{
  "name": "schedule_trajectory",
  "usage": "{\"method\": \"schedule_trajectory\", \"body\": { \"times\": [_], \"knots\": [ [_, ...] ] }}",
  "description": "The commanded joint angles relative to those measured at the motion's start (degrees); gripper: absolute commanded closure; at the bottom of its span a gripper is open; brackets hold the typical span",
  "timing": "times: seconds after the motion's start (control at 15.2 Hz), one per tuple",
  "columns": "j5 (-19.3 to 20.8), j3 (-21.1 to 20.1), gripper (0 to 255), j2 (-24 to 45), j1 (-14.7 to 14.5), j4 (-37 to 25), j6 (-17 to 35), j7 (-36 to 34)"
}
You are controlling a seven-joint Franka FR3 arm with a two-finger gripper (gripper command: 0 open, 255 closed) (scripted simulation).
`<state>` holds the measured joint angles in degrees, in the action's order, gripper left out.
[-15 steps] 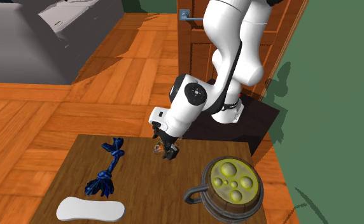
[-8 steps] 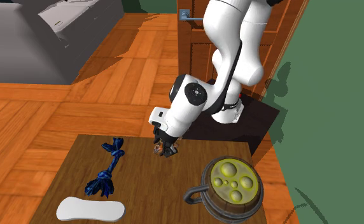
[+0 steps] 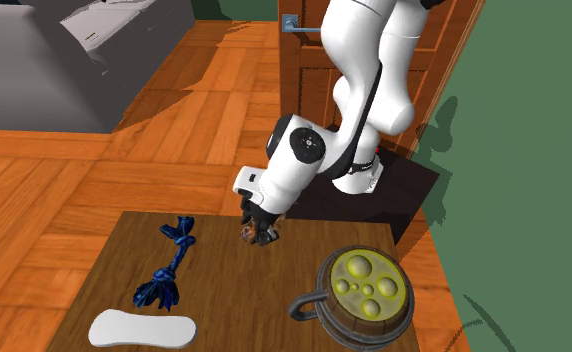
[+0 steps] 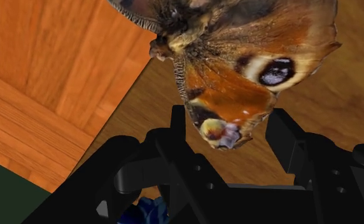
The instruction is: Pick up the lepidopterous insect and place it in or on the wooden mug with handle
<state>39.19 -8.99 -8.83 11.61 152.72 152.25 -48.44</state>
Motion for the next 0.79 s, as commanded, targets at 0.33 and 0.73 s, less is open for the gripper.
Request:
{"method": "schedule_trajectory", "body": {
  "times": [0.33, 0.73],
  "knots": [
    [-6.8, 1.0, 255, -5.3, -2.2, -0.5, -4.8, 6.4],
    [-10.8, 1.8, 255, -9.1, -3.8, -1.9, -9.5, 10.6]
  ]
}}
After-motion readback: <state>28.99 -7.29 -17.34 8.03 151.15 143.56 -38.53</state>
